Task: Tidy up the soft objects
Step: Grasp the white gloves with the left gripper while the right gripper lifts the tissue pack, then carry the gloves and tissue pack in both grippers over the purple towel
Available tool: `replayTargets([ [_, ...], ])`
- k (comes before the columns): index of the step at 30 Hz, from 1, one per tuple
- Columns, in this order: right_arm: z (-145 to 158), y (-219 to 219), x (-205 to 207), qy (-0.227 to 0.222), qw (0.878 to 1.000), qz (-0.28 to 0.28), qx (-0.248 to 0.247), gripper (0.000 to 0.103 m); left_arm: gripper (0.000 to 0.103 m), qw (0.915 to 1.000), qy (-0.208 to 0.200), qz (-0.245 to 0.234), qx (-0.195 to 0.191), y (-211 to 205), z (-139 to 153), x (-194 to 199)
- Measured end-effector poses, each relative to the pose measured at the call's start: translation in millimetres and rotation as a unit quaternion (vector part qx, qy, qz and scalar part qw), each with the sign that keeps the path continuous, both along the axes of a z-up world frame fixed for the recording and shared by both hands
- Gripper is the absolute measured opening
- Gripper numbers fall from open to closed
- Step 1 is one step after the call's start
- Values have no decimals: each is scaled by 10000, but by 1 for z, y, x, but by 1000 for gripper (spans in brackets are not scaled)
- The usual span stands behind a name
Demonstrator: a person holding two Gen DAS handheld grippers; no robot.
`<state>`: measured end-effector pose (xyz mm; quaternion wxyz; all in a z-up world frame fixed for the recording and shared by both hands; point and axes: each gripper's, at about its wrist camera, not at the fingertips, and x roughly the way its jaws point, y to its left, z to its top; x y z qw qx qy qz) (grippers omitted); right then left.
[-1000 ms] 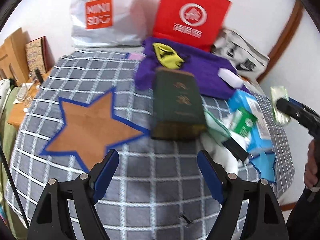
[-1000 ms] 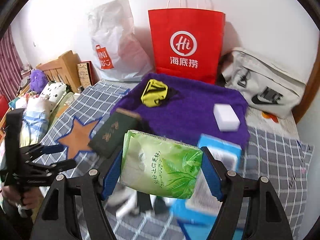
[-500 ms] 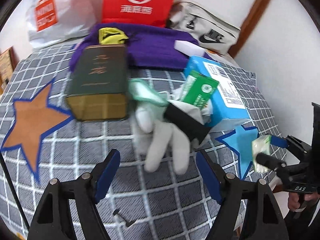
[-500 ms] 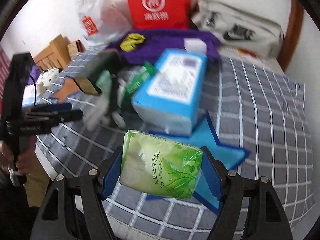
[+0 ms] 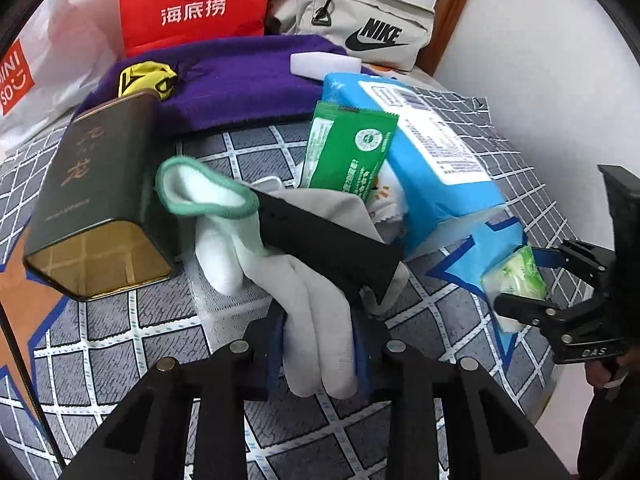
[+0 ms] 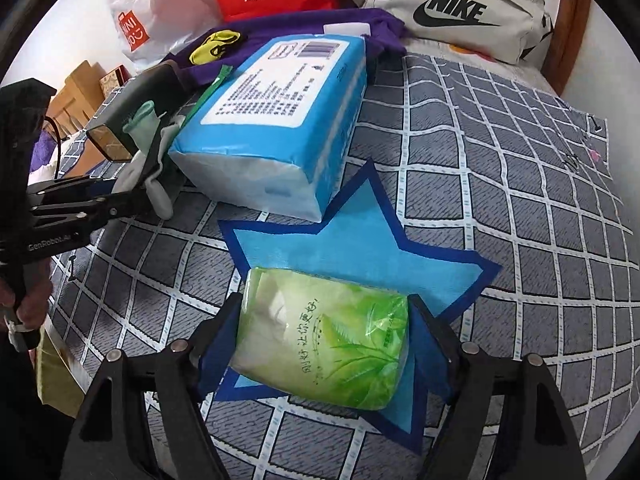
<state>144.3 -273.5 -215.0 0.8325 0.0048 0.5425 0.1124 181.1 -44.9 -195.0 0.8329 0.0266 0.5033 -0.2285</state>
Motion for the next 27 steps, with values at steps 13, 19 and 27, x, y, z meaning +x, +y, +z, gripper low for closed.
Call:
replayTargets([
  [13, -11, 10, -8, -117, 9987, -151, -467, 96, 23, 9955, -702, 420, -475, 51, 67, -33],
  [19, -4, 4, -7, -170, 9988, -322, -318, 75, 23, 9926, -833, 703, -527, 75, 78, -43],
  [27, 0, 12, -18, -215, 9994, -242, -122, 74, 23, 9911, -611, 1161, -221, 108, 68, -65],
])
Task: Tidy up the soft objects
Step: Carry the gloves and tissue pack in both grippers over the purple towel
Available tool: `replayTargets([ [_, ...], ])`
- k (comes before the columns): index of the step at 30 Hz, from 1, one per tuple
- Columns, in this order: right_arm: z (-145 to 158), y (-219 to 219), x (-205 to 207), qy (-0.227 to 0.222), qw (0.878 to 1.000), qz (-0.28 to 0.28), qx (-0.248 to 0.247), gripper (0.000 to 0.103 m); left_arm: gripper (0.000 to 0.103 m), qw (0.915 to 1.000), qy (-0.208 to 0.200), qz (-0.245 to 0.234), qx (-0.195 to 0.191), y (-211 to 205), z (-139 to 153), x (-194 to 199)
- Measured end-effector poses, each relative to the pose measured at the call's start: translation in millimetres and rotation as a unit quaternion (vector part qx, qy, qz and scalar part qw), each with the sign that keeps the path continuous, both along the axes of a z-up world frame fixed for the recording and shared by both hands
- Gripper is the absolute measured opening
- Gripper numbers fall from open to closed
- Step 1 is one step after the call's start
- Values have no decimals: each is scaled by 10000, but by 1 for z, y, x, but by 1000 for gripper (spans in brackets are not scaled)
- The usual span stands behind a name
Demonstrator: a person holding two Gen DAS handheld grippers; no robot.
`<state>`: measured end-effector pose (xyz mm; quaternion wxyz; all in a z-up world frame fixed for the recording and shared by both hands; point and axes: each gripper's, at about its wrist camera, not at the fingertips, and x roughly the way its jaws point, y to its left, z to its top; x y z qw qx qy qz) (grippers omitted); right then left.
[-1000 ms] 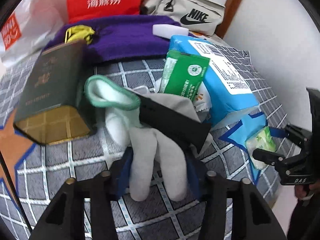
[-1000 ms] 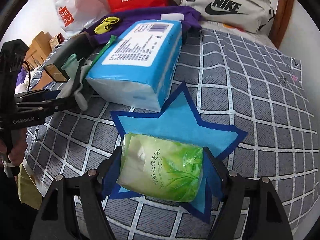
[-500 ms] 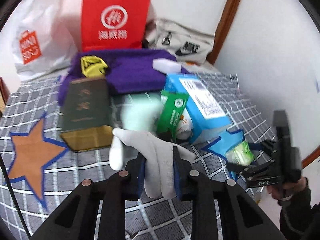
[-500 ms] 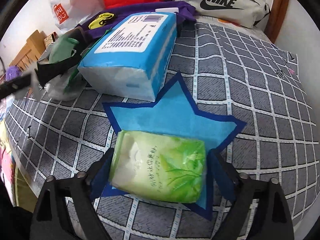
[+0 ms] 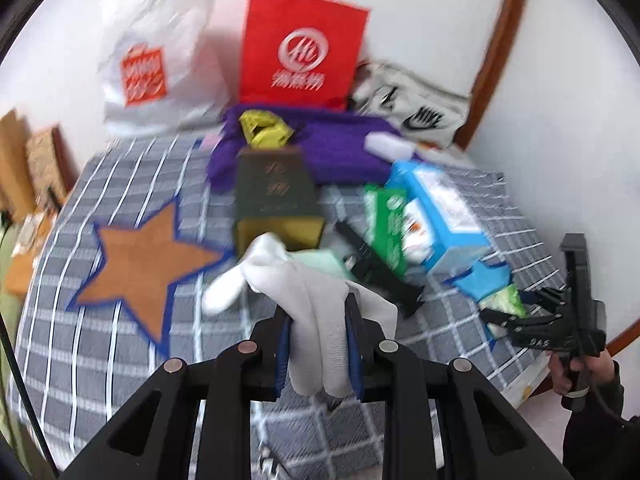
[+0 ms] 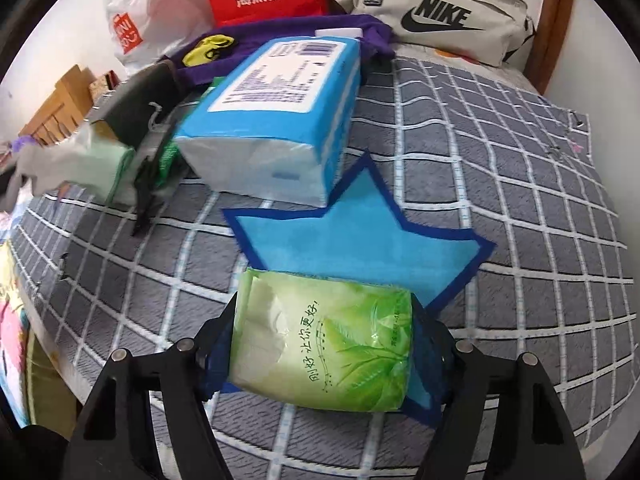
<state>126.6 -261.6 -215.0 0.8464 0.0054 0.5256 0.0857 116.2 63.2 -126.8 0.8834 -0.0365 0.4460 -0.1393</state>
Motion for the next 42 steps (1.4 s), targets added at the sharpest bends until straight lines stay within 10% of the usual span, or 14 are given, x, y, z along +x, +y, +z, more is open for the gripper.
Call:
replayTargets([
  [8, 0, 18, -3, 36, 9997, 138, -186, 74, 34, 9973, 522, 191, 487, 6, -48, 1],
  [11, -1, 17, -1, 89, 9997, 109, -193, 74, 84, 9974, 351, 243, 580, 7, -52, 6],
  [19, -4, 19, 7, 100, 9995, 74, -291, 75, 89, 9914, 376, 401, 1185, -11, -81, 42],
  [24, -4, 18, 6, 56, 9995, 74, -311, 75, 68, 9931, 143, 344, 1108, -13, -78, 38],
  [26, -2, 19, 5, 22, 9994, 104, -326, 74, 24, 9963, 163, 148, 827, -13, -72, 35],
  [27, -2, 19, 4, 17, 9995, 123, -299, 74, 20, 9978, 256, 35, 607, -13, -71, 35],
  [42, 62, 19, -6, -652, 9973, 303, 172, 74, 17, 9986, -269, 298, 344, 2, 8, 13],
])
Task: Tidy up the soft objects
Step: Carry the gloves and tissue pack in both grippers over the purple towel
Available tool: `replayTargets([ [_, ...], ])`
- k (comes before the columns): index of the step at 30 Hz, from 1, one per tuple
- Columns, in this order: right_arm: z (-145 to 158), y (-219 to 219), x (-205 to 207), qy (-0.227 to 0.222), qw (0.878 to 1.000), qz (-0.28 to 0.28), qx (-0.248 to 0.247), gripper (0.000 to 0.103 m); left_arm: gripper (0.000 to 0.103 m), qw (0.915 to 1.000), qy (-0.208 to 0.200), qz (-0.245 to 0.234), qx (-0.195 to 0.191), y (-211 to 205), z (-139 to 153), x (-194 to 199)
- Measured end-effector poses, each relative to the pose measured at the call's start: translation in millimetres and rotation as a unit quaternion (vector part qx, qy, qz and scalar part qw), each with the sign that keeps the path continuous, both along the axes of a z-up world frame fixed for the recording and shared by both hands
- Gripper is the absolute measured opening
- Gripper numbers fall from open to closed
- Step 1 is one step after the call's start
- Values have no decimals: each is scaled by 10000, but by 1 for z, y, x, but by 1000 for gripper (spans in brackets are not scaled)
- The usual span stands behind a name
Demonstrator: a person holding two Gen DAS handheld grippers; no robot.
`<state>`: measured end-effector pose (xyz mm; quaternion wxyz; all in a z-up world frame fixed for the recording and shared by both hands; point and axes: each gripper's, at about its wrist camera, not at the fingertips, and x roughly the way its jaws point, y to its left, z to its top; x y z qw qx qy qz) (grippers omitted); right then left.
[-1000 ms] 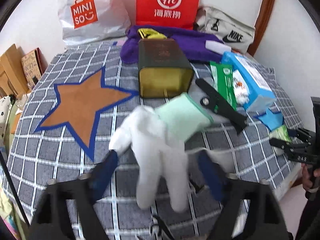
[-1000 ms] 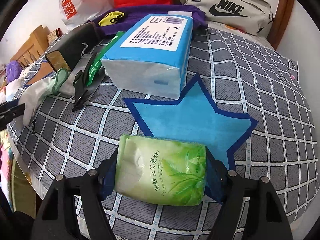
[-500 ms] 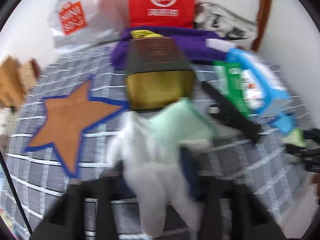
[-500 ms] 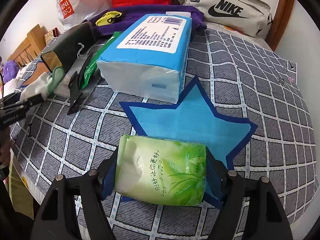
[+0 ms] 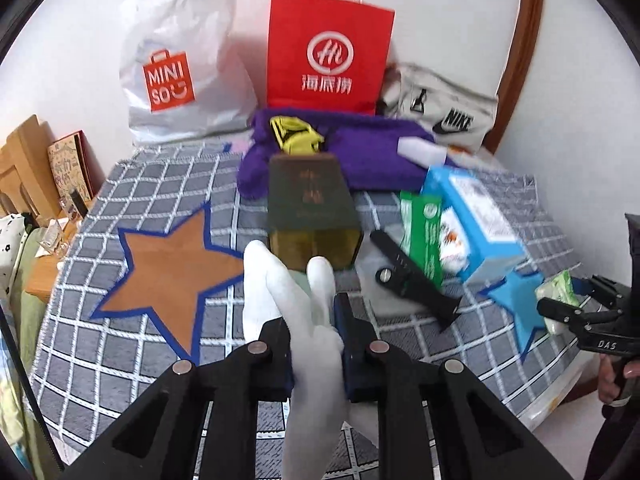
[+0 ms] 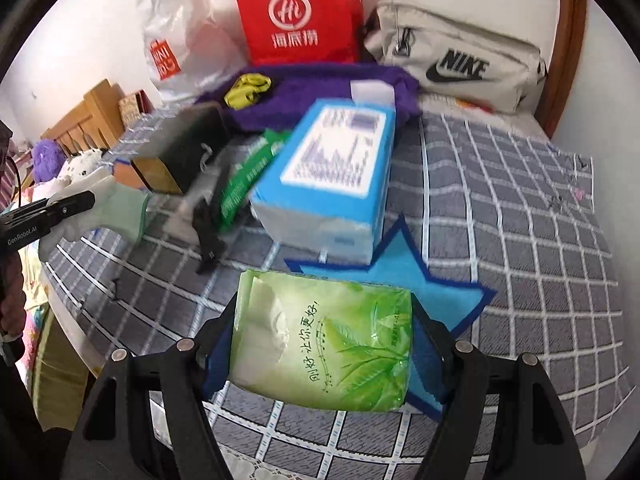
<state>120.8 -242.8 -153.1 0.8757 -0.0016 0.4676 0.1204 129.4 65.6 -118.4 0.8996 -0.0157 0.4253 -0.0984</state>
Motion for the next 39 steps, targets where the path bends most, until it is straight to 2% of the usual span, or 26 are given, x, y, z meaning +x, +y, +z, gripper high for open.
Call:
replayTargets([
  [7, 23, 6, 19, -173, 9998, 95, 45, 74, 17, 9995, -243, -46, -177, 2, 30, 10],
  [16, 46, 16, 72, -245, 9994, 229, 62, 74, 17, 9974, -498, -114, -515, 1, 60, 47],
  [23, 54, 11, 119, -257, 9995, 170, 83, 74, 16, 9975, -496, 22, -505, -6, 61, 89],
  [30, 60, 8, 172, -356, 9993, 84, 83, 74, 17, 9967, -395, -134, -698, -15, 61, 135],
  [39, 54, 14, 248, -381, 9992, 116, -103, 74, 17, 9941, -255, -420, -962, -28, 53, 197],
])
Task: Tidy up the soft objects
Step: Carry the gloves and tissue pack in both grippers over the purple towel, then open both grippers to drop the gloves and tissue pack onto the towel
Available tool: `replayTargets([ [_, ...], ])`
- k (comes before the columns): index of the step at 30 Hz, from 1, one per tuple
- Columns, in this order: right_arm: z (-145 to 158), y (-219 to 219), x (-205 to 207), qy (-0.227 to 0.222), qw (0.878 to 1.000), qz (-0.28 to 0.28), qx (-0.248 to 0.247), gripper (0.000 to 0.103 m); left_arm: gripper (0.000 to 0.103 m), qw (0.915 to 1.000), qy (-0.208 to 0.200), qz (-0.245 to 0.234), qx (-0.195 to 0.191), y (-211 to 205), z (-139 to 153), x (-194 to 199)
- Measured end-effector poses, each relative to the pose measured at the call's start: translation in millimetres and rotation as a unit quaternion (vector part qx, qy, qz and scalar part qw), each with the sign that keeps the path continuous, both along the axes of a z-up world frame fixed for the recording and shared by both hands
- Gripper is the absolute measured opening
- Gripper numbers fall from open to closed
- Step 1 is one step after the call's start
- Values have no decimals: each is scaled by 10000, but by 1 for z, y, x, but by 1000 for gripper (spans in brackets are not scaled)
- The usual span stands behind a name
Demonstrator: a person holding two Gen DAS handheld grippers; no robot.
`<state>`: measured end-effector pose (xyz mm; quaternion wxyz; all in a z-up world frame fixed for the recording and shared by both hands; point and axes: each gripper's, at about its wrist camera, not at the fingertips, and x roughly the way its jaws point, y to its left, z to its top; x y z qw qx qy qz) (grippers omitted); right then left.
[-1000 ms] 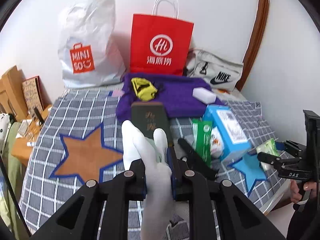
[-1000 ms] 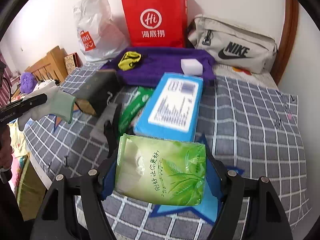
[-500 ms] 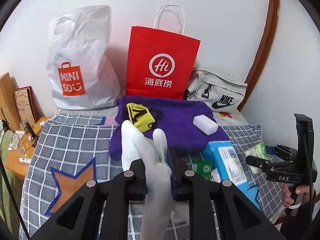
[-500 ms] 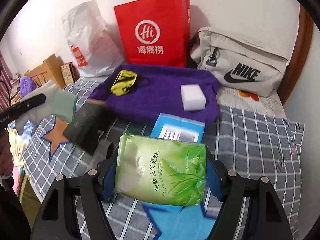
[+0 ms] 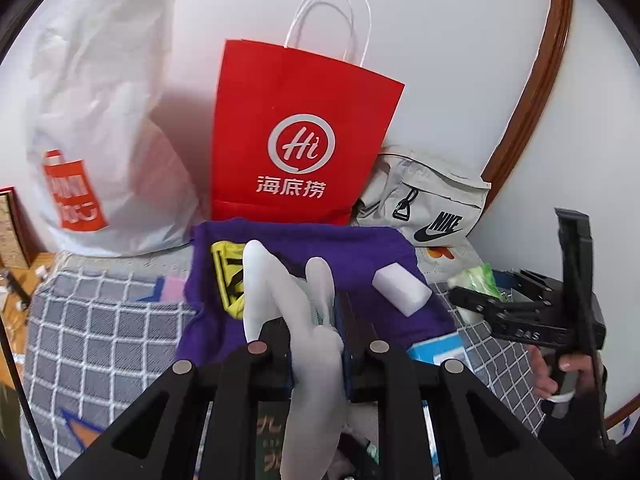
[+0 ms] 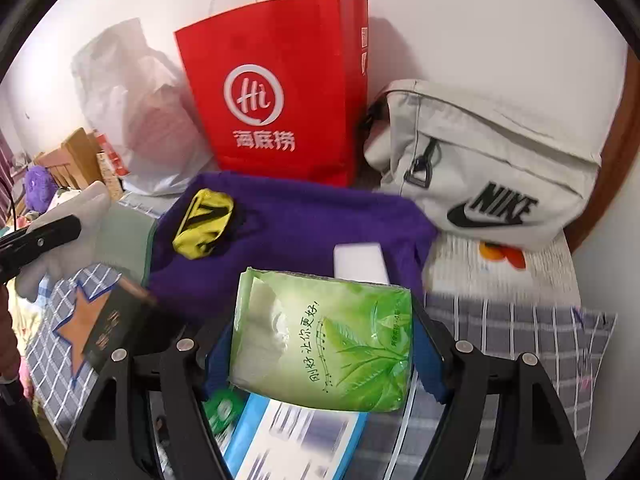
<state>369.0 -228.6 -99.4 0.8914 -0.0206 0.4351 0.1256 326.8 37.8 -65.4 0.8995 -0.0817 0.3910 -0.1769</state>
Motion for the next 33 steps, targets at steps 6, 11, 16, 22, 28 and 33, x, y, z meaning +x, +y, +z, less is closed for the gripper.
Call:
replayTargets([
  [6, -12, 4, 50, -15, 9998, 83, -196, 74, 17, 9986, 216, -280, -402, 0, -21, 35],
  [11, -27, 2, 89, 72, 9996, 142, -232, 74, 17, 9957, 511, -496, -591, -2, -45, 61],
  [16, -45, -2, 118, 164, 9995, 122, -255, 74, 17, 9934, 641, -648, -696, -2, -60, 78],
  [22, -78, 7, 147, 707, 9970, 272, -163, 74, 17, 9903, 1180, -567, -459, -5, -94, 98],
  [28, -91, 15, 158, 952, 9946, 411, -85, 75, 21, 9877, 1507, -386, -158, -1, -111, 103],
  [33, -91, 21, 158, 949, 9944, 460, -92, 85, 47, 9880, 1512, -305, 21, 2, -110, 104],
])
